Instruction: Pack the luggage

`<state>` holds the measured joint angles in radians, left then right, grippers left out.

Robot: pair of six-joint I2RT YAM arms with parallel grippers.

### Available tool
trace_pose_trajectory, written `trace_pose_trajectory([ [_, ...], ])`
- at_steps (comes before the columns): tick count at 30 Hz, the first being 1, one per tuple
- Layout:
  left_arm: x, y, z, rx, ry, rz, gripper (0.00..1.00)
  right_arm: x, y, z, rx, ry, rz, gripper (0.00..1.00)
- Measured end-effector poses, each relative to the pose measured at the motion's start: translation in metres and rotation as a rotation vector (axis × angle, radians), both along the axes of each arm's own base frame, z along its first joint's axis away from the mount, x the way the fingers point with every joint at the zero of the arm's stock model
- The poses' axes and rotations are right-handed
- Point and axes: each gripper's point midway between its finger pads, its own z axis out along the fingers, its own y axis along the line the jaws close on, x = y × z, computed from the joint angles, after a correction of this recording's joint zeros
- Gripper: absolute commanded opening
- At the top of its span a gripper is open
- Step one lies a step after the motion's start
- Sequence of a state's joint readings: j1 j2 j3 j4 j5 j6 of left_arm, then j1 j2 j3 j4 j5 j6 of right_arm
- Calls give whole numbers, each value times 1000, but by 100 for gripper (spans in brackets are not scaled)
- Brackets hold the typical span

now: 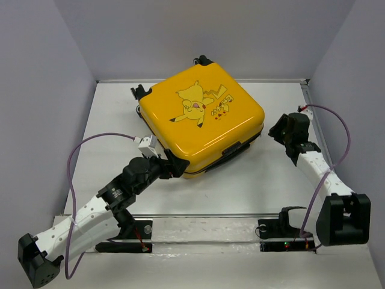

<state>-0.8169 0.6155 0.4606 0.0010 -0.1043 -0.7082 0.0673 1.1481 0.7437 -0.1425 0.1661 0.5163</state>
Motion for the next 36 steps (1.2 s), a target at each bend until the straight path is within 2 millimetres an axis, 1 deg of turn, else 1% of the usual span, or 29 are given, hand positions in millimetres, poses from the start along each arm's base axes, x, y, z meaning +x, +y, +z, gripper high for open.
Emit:
trace_pose_trajectory([
  [1,0,0,0,2,-2,1,97,5,-7,-5,9,14,-19,52],
  [3,0,1,0,9,-5,0,97,15,-9,-17,23,39,-21,53],
  [6,0,2,2,16,-11,-3,97,33,4,-41,69,89,39,52],
  [8,0,2,3,17,-13,-3,97,42,18,-50,110,91,107,52],
  [11,0,4,2,24,-14,4,97,46,26,-50,141,59,167,51],
  [14,1,10,0,46,-12,26,98,46,36,-49,150,21,220,50],
  [17,5,18,5,71,-22,64,99,41,51,-48,130,7,268,50],
  [18,6,22,8,81,-30,83,99,38,62,-48,117,7,296,50],
  [19,8,29,7,110,-32,111,99,33,71,-48,104,11,325,50],
  [20,11,35,6,129,-32,138,99,28,84,-48,97,19,358,50],
  [22,14,48,4,164,-32,193,99,18,97,-48,97,29,395,49],
  [23,15,51,4,174,-31,207,99,11,103,-47,103,34,412,49],
  [25,15,53,5,169,-33,216,99,-1,116,-40,110,23,455,47],
  [26,14,53,5,167,-32,217,99,-7,120,-35,108,12,468,45],
  [27,13,54,6,165,-31,219,99,-11,121,-31,106,4,472,40],
  [29,13,56,5,167,-26,229,99,-15,119,-23,99,-20,474,33],
  [30,13,58,4,175,-21,237,99,-16,119,-22,98,-29,476,27],
  [31,13,59,5,177,-20,244,99,-19,118,-20,92,-38,482,25],
  [34,14,63,8,183,-21,263,99,-29,117,-26,71,-49,500,24],
  [35,15,64,9,183,-23,270,99,-33,116,-31,64,-45,507,26],
  [36,15,65,10,184,-22,274,99,-36,116,-35,56,-49,523,31],
])
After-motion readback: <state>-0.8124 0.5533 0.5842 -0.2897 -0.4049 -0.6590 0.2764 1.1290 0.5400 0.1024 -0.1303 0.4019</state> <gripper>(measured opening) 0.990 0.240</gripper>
